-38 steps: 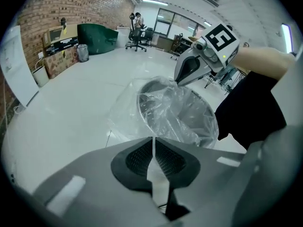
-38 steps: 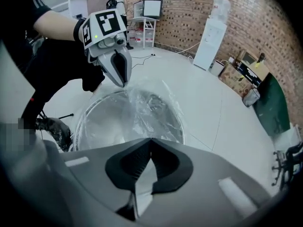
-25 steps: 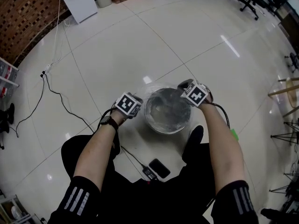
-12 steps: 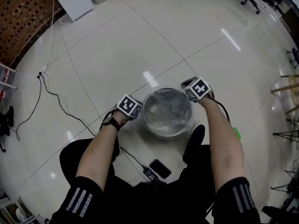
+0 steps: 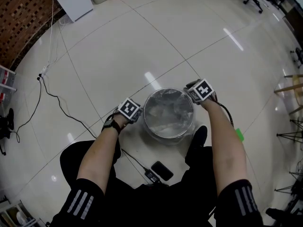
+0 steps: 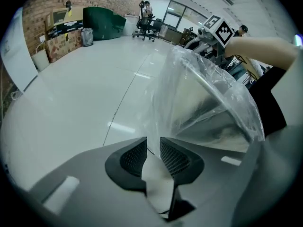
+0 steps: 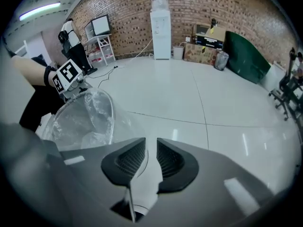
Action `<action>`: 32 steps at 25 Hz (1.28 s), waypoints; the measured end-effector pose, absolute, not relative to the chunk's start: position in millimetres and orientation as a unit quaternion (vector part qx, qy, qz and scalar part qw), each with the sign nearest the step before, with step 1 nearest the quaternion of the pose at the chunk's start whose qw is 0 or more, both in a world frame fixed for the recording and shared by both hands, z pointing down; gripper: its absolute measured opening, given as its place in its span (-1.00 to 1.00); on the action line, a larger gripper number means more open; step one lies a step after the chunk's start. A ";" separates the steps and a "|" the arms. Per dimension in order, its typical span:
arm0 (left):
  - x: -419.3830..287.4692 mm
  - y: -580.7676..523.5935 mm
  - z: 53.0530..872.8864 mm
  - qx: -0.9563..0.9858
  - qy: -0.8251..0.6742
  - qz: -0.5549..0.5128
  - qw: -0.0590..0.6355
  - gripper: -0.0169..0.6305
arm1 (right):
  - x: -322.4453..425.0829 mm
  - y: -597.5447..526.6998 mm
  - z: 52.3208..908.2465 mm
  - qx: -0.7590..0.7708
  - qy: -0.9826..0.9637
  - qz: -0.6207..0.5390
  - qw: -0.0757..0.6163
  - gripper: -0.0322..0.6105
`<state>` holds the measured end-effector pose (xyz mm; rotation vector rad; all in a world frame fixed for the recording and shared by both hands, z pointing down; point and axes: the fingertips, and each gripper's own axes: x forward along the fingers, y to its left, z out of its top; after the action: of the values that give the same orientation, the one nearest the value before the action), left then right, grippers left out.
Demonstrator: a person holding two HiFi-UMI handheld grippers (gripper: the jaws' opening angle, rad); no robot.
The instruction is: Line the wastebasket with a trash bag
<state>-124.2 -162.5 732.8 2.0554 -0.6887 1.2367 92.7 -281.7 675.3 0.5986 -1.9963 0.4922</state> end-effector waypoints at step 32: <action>-100.0 -68.8 668.4 0.839 -0.145 0.504 0.144 -0.23 | 134.7 -72.9 653.4 0.164 -0.801 0.242 0.522 -0.36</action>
<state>-100.0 -68.8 668.4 2.4178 -0.4190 1.4529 134.7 -72.9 653.4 0.3923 -1.9197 0.5786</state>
